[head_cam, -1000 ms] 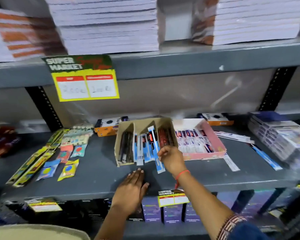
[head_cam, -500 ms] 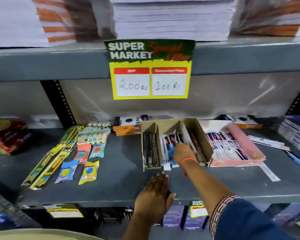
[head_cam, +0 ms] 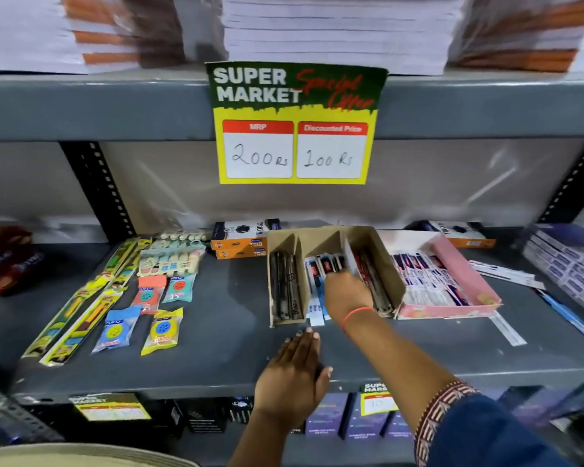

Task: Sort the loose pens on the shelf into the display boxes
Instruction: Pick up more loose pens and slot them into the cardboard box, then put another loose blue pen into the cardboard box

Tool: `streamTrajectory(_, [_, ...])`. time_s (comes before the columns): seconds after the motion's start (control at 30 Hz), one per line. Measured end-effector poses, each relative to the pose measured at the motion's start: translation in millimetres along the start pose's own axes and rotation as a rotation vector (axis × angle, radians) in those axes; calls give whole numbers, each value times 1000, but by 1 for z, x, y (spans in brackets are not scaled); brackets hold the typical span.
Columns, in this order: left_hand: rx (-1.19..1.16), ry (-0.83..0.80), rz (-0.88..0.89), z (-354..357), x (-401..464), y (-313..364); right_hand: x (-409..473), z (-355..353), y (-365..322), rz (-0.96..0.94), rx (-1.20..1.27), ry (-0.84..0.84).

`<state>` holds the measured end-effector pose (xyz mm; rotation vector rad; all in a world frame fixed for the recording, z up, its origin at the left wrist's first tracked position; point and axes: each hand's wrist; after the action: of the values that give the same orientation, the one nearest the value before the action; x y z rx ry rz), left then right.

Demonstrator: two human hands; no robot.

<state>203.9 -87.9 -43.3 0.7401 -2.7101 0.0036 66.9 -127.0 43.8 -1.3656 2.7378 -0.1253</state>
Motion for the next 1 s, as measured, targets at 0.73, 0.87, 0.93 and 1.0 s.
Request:
streamTrajectory(0.73, [-76, -174, 133, 52, 127, 169, 7, -19, 289, 288, 198, 197])
streamTrajectory(0.87, [-74, -289, 25, 71, 157, 194, 27, -21, 350, 416, 257, 98])
streamTrajectory(0.93, [-39, -300, 6, 75, 161, 198, 35, -20, 369, 465, 241, 98])
streamTrajectory(1.0, [-13, -286, 2, 76, 160, 196, 43, -18, 377, 485, 199, 112])
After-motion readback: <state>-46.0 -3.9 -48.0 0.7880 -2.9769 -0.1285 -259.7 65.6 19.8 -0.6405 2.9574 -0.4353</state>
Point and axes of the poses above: each hand's wrist, its own x-axis towards the middle knuckle, its own z-axis out of the palm, y = z × x, and after that the axes turned 13 degrees about z, right-handed
